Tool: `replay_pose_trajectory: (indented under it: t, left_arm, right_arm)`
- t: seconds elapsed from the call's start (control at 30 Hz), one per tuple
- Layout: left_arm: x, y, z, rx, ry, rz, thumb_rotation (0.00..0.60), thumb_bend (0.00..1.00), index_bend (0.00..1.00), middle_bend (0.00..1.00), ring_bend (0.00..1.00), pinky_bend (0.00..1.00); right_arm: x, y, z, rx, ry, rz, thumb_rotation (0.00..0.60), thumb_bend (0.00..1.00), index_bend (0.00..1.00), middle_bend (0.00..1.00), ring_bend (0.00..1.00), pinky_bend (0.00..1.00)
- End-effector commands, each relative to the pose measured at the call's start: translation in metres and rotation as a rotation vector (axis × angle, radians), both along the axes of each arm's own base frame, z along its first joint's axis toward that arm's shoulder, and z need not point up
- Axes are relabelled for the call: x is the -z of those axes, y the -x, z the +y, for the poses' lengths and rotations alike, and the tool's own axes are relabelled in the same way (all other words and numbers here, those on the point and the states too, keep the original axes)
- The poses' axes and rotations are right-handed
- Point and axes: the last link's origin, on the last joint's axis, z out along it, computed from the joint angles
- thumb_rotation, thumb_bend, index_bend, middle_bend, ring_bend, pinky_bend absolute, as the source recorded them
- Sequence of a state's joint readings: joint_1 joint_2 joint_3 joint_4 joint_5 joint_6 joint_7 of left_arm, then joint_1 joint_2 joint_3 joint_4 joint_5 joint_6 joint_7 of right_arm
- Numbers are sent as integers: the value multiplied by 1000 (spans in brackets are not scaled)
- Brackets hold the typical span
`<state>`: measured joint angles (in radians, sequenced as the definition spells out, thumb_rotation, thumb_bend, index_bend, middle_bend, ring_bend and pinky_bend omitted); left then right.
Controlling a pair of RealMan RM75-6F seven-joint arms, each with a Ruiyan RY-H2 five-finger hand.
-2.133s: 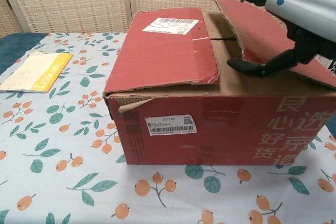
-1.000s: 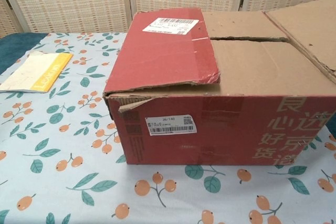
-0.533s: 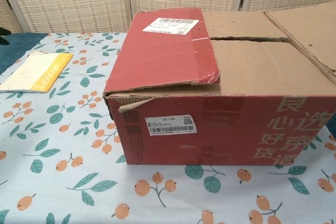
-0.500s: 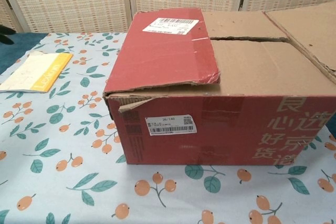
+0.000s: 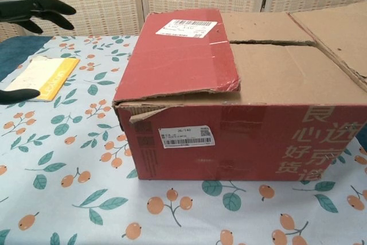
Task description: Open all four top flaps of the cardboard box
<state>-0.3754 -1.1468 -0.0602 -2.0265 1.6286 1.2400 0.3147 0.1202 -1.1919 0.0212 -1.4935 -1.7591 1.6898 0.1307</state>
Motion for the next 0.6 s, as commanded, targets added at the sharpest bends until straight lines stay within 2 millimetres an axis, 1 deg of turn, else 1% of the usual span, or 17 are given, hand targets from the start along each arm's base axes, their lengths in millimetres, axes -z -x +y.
replay_pose_trajectory:
  t: [0.03, 0.37, 0.47, 0.6]
  left_arm:
    - [4, -10, 3, 15, 16, -4, 600, 318, 0, 171, 96, 194]
    - [19, -28, 9, 38, 33, -7, 600, 318, 0, 171, 93, 187]
    - [28, -40, 10, 52, 26, -1, 600, 310, 0, 171, 90, 192]
    - [39, -53, 15, 69, 16, 18, 600, 294, 0, 171, 89, 192]
  right_arm:
    - [2, 0, -1, 1, -9, 7, 600, 408, 0, 0, 0, 0]
    - [0, 0, -4, 4, 9, 0, 600, 408, 0, 0, 0, 0]
    - [-5, 1, -5, 10, 25, -16, 600, 408, 0, 0, 0, 0]
    - [-16, 2, -4, 13, 60, -50, 600, 409, 0, 0, 0, 0]
